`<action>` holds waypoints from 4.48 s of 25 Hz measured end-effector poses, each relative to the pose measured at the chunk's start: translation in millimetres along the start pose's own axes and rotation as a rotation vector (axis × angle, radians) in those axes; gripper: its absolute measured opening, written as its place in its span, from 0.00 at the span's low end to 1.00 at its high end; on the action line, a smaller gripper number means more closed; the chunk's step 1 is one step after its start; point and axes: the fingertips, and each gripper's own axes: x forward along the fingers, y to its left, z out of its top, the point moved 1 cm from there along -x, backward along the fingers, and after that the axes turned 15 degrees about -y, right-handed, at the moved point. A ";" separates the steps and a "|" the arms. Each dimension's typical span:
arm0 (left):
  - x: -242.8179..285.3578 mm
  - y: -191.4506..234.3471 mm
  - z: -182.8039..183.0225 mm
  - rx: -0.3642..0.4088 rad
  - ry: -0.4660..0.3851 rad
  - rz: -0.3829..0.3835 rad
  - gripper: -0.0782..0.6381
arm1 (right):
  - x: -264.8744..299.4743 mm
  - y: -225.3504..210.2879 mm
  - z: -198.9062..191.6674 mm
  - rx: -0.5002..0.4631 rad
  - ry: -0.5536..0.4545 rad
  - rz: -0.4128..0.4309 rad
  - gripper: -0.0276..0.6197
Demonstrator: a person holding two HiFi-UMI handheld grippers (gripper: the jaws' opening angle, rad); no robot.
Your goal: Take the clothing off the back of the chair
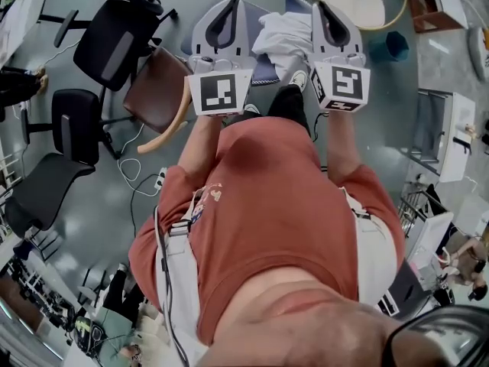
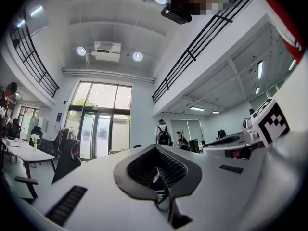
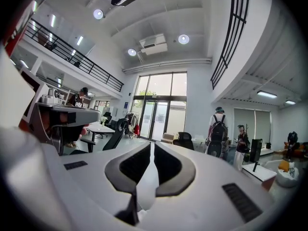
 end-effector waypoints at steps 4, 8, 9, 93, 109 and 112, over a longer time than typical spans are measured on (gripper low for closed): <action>-3.6 -6.6 -16.2 -0.013 0.022 -0.014 0.13 | -7.0 -4.5 -24.9 0.008 0.054 -0.004 0.09; -9.2 -13.7 -31.3 -0.013 0.040 -0.026 0.13 | -17.7 -6.3 -52.5 0.015 0.116 0.014 0.10; -10.8 -16.1 -34.9 -0.014 0.045 -0.030 0.13 | -21.1 -6.1 -59.6 0.017 0.134 0.021 0.11; -10.3 -48.7 -88.7 -0.100 0.033 -0.042 0.13 | -92.8 19.5 -263.1 -0.693 0.681 0.616 0.14; -19.7 -60.8 -73.0 -0.094 0.019 -0.046 0.13 | -75.6 -16.3 -174.8 0.121 0.343 0.045 0.11; -17.8 -59.6 -67.7 -0.090 0.006 -0.046 0.13 | -71.5 -28.1 -149.9 0.158 0.279 0.002 0.11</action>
